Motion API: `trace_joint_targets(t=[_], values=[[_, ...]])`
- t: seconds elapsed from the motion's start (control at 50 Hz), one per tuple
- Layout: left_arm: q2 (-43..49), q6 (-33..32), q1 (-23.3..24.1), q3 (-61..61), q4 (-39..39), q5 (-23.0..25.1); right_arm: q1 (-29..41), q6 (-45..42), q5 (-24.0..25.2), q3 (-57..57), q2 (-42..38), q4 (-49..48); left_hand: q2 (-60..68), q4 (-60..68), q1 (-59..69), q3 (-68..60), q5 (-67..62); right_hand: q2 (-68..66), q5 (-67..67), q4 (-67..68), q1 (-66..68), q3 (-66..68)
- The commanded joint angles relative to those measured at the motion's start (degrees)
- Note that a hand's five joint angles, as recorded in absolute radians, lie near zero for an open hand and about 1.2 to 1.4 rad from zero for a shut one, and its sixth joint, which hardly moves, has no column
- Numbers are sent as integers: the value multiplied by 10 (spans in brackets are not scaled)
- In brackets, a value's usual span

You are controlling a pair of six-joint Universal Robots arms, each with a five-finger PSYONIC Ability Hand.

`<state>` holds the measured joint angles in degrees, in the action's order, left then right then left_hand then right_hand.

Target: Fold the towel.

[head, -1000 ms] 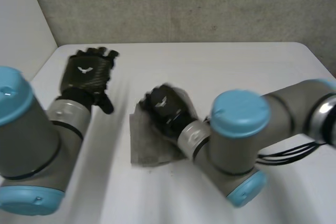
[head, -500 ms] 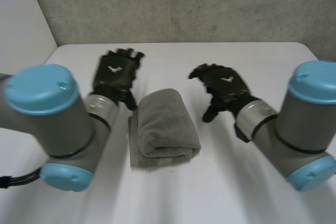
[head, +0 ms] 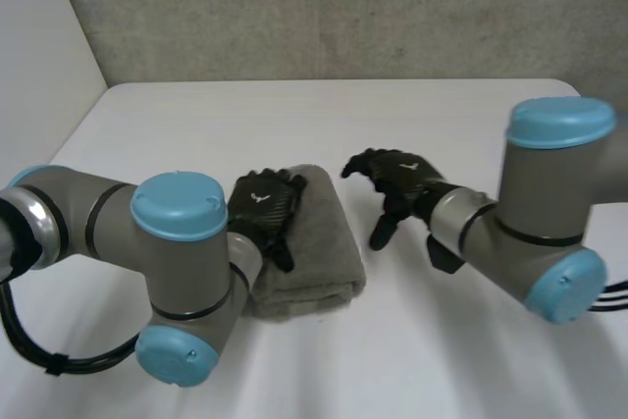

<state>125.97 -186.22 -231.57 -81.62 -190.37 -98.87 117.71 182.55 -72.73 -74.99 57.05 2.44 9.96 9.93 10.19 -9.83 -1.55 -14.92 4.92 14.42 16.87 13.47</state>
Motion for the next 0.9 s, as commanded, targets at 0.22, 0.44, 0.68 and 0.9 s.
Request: trace_joint_targets(t=[0.22, 0.44, 0.68, 0.9], values=[[-1, -1, -5, -33, 10, -54, 68, -25, -53, 99, -116, 5, 13, 13, 10, -14, 3, 49, -49, -44, -69, -35], [-1, -2, -7, -48, 10, -53, 71, -104, -100, 122, -128, 12, 8, 8, 5, -9, 8, 49, -49, -44, -69, -35], [-153, -24, 0, -25, 11, -54, 66, -103, -105, 127, 32, 8, 3, 3, 0, -4, 13, 49, -49, -44, -69, -35], [-344, -18, -91, -28, 64, -48, 14, -103, -194, 58, 184, 13, 9, 10, 7, -11, 7, 49, -49, -44, -69, -35]])
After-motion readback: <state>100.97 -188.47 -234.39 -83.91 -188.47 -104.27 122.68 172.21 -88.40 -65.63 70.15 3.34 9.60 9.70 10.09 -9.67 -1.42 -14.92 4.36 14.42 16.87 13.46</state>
